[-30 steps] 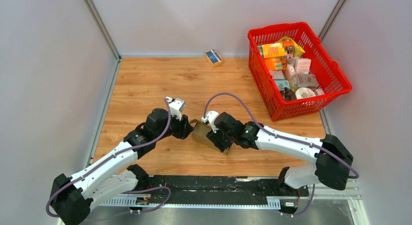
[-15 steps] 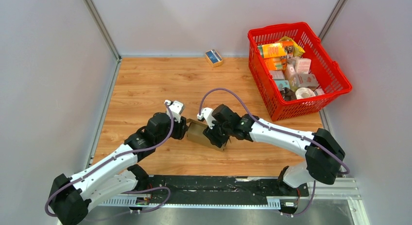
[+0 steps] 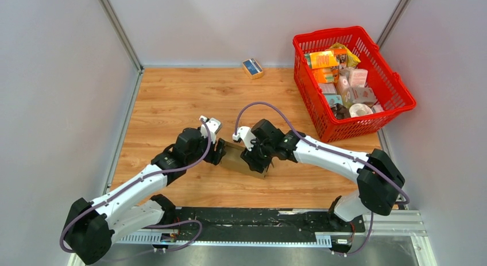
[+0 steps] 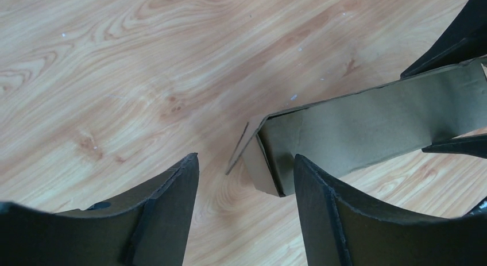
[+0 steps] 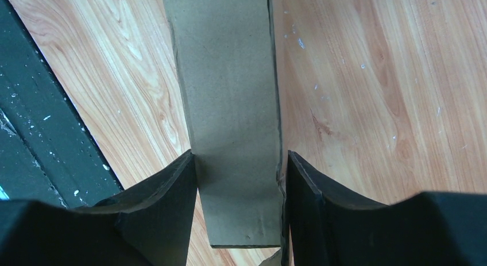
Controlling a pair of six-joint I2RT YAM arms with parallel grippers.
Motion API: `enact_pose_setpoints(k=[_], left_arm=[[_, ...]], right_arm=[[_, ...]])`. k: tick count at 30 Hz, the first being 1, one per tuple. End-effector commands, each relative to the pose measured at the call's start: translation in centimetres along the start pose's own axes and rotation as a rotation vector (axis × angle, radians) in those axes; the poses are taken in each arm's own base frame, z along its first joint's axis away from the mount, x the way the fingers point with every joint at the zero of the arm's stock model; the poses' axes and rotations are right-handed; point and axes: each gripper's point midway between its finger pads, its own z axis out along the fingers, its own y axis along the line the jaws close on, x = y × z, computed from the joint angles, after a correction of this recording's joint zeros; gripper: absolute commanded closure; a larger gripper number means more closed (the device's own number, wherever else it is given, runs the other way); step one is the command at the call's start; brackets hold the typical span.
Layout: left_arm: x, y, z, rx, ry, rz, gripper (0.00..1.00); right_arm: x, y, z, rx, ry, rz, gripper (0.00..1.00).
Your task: Fold the paper box
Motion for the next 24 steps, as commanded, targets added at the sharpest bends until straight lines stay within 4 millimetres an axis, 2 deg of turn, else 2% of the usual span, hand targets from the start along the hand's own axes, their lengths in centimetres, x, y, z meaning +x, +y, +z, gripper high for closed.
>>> enact_pose_setpoints(k=[1, 9, 12, 13, 15, 17, 24], left_arm=[[-4.0, -0.8, -0.1, 0.068, -0.122, 0.043, 0.34], [-4.2, -0.2, 0.5, 0.033, -0.106, 0.041, 0.54], [-4.2, 0.9, 0.9, -0.028, -0.082, 0.034, 0.61], [-4.7, 1.0, 0.8, -0.035, -0.090, 0.036, 0.62], [-4.8, 1.1, 0.9, -0.040, -0.089, 0.036, 0.72], [-5.2, 0.7, 0.9, -0.020, -0.091, 0.036, 0.79], [-4.7, -0.6, 1.1, 0.044, -0.056, 0.023, 0.88]], right_arm=[[1.9, 0.9, 0.6, -0.067, 0.092, 0.001, 0.51], [1.6, 0.8, 0.7, -0.062, 0.092, 0.000, 0.52], [1.6, 0.8, 0.6, -0.062, 0.092, -0.003, 0.52], [1.7, 0.8, 0.6, -0.059, 0.096, -0.002, 0.52], [1.7, 0.6, 0.6, -0.050, 0.094, -0.003, 0.53], [1.5, 0.4, 0.5, -0.040, 0.092, -0.003, 0.53], [0.7, 0.2, 0.3, -0.022, 0.069, -0.012, 0.53]])
